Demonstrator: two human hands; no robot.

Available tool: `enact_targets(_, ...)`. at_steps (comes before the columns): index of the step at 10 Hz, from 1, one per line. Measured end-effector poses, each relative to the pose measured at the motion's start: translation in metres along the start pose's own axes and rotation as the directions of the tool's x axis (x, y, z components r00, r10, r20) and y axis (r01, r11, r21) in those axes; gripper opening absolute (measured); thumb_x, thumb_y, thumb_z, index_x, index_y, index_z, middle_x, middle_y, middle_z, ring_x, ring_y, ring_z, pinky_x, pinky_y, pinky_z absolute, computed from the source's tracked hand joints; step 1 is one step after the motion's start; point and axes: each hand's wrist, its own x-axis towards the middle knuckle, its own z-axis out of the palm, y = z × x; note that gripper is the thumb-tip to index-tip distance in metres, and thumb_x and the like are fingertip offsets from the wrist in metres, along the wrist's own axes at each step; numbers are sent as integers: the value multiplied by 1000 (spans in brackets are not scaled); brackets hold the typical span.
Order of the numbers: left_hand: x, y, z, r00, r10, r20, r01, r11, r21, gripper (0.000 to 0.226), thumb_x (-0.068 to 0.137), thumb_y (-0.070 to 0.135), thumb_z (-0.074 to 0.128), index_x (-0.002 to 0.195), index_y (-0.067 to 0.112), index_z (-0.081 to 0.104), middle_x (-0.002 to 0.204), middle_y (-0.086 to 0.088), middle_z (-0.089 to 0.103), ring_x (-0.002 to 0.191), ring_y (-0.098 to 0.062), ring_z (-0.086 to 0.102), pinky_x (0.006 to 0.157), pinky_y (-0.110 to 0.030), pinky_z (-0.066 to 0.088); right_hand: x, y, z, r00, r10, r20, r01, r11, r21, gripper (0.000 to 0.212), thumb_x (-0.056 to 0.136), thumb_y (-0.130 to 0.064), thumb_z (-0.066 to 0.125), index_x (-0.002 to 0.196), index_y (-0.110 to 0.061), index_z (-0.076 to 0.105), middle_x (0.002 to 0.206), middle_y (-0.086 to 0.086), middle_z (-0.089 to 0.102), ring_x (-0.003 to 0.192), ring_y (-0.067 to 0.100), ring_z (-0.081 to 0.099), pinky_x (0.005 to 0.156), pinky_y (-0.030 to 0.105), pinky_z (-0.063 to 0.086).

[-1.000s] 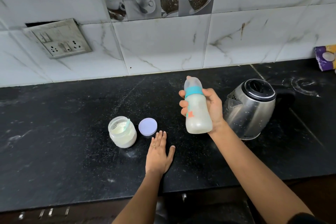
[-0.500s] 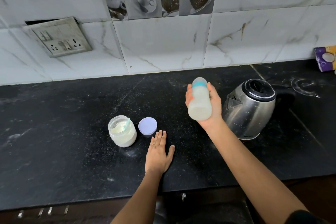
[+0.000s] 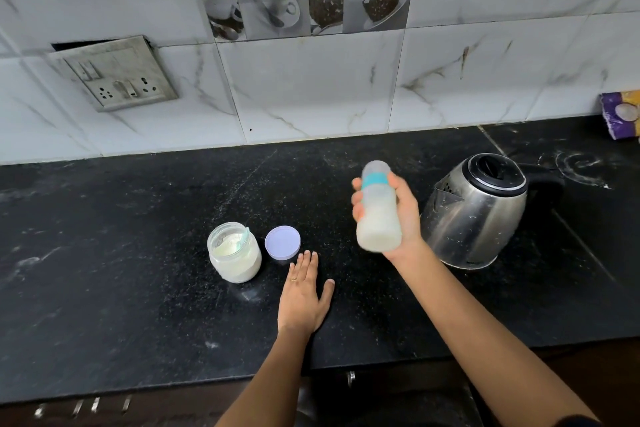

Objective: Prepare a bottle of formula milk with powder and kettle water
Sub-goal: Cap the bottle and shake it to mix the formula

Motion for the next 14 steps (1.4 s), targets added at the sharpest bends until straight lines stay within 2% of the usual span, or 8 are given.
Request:
enact_targets(4, 0, 0, 0, 1000, 4, 1, -4, 1000, 7, 66, 99, 47, 32, 153, 17, 10, 161, 2, 6, 147, -8, -3, 117, -22, -9, -4, -4, 5, 998, -28, -53, 33, 994, 105, 36, 88, -36, 55, 110, -8, 55, 86, 7, 66, 62, 17, 63, 54, 25, 55)
enact_targets(5, -1, -1, 1, 1000, 3, -1, -3, 1000, 1, 66, 99, 47, 33, 153, 17, 10, 161, 2, 7, 147, -8, -3, 117, -21, -10, -11, 2, 4, 995, -85, 43, 91, 979, -181, 35, 88, -29, 51, 121, -17, 53, 90, 9, 65, 62, 19, 60, 51, 28, 53)
enact_targets(7, 0, -1, 0, 1000, 7, -3, -7, 1000, 4, 66, 99, 48, 32, 153, 17, 10, 161, 2, 6, 147, -8, -3, 117, -22, -10, -4, -5, 4, 1000, -18, -15, 20, 990, 142, 54, 72, -35, 73, 113, -7, 52, 90, 7, 62, 60, 18, 63, 51, 25, 54)
enact_targets(8, 0, -1, 2, 1000, 13, -11, -13, 1000, 4, 66, 99, 47, 33, 153, 16, 12, 161, 1, 8, 147, -8, -2, 116, -21, -11, -12, 3, 0, 995, 15, 102, 6, 980, -200, 69, 67, -31, 75, 125, -10, 46, 90, 10, 62, 59, 20, 59, 48, 27, 51)
enact_targets(10, -1, -1, 1, 1000, 16, -12, -16, 1000, 19, 66, 99, 47, 32, 153, 16, 10, 161, 1, 7, 147, -8, -3, 115, -20, -12, -6, -1, 8, 1000, -28, -15, 29, 992, 120, 39, 87, -38, 52, 106, -4, 56, 85, 7, 60, 59, 17, 61, 52, 25, 55)
enact_targets(11, -1, -2, 1, 1000, 14, -9, -14, 1000, 1, 66, 99, 47, 32, 153, 16, 12, 161, 1, 8, 147, -8, -2, 116, -21, -11, -12, 3, 6, 994, -35, 103, 53, 984, -172, 39, 89, -28, 45, 125, -14, 49, 89, 11, 61, 59, 20, 58, 49, 27, 51)
enact_targets(13, 0, -1, 0, 1000, 18, -14, -18, 1000, 11, 65, 100, 47, 32, 153, 16, 10, 161, 1, 7, 147, -8, -3, 114, -19, -13, -6, 5, 10, 998, -14, 58, 9, 996, 85, 50, 76, -36, 69, 113, -7, 53, 85, 7, 61, 61, 17, 62, 55, 25, 55)
enact_targets(14, -1, -2, 0, 1000, 23, -17, -22, 1000, 12, 65, 100, 46, 33, 153, 16, 11, 161, 1, 8, 147, -8, -3, 113, -18, -14, -10, 11, 8, 987, -11, 158, 45, 975, -215, 52, 76, -29, 64, 124, -15, 51, 88, 10, 62, 60, 20, 58, 50, 27, 52)
